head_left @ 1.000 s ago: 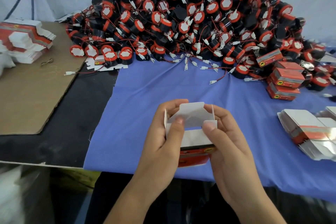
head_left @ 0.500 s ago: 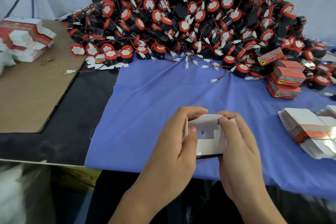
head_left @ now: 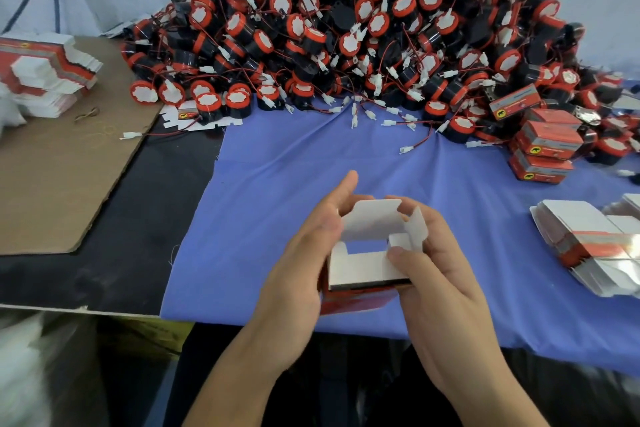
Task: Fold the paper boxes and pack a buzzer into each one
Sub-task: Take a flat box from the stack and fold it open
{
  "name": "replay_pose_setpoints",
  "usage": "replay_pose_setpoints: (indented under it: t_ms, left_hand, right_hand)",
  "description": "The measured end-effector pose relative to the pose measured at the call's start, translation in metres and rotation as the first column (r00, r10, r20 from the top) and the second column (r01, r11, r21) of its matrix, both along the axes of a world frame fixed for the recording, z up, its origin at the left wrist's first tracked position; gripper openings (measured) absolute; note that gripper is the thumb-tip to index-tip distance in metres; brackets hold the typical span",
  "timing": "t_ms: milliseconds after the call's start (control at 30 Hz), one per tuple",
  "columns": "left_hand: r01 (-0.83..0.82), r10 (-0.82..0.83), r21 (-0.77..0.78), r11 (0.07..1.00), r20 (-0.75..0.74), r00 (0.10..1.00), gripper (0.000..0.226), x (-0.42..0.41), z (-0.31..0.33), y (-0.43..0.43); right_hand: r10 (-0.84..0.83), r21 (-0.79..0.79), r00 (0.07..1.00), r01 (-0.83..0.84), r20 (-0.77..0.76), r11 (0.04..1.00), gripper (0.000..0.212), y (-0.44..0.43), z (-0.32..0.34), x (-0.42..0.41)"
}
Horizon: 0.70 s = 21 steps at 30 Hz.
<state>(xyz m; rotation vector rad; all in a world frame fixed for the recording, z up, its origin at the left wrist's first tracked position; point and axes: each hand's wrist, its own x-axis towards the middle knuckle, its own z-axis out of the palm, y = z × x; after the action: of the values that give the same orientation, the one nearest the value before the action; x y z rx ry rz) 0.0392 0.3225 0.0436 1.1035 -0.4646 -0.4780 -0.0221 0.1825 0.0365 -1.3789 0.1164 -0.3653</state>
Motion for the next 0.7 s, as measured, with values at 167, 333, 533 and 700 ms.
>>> replay_pose_setpoints:
  t_ms: [167, 333, 533, 700]
  left_hand:
    - [-0.162, 0.148, 0.069, 0.984, 0.175, 0.973, 0.059, -0.001, -0.007, -0.003]
    - [-0.159, 0.141, 0.076, 0.984, 0.203, 0.969, 0.037, -0.005, -0.003, -0.007]
    - [-0.126, 0.097, 0.105, 0.986, 0.247, 0.964, 0.008, -0.006, 0.003, -0.008]
    - [-0.131, 0.111, 0.079, 0.988, 0.221, 0.969, 0.036, -0.007, 0.008, -0.006]
  right_hand:
    - [0.078, 0.107, 0.995, -0.084, 0.06, 0.991, 0.036, 0.005, 0.01, -0.001]
    - [-0.04, 0.027, 0.999, 0.039, 0.022, 0.999, 0.031, 0.009, 0.005, 0.002]
    - [-0.102, -0.055, 0.994, 0.103, 0.035, 0.993, 0.026, 0.008, 0.003, 0.002]
    - [-0.014, -0.006, 1.0, 0.014, 0.025, 1.0, 0.027, -0.001, 0.006, -0.001]
